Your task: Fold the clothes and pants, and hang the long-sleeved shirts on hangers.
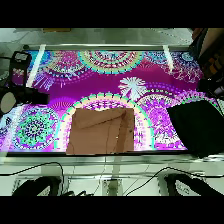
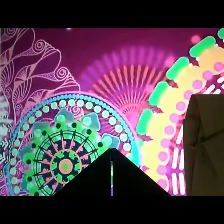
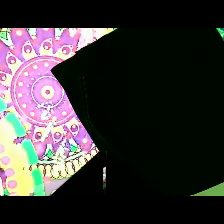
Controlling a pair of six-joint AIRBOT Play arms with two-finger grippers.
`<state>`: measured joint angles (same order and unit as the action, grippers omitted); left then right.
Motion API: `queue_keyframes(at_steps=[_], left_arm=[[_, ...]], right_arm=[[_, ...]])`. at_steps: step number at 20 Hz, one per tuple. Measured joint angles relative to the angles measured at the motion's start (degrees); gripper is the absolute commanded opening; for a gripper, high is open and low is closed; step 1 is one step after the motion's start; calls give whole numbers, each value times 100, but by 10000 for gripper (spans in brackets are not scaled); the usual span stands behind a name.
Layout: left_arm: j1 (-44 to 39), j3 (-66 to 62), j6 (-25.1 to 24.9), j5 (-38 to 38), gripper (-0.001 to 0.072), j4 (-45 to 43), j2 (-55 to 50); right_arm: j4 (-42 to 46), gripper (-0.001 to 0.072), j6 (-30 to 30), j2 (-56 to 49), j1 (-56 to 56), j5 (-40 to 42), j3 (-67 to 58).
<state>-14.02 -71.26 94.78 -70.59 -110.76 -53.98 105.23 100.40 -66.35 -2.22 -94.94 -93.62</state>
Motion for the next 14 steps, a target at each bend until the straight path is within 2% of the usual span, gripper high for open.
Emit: queue_keyframes(at_steps=[14], left_arm=[[0, 0, -2, -2, 7, 0, 0]], right_arm=[[0, 19, 2, 0, 0, 142, 0]])
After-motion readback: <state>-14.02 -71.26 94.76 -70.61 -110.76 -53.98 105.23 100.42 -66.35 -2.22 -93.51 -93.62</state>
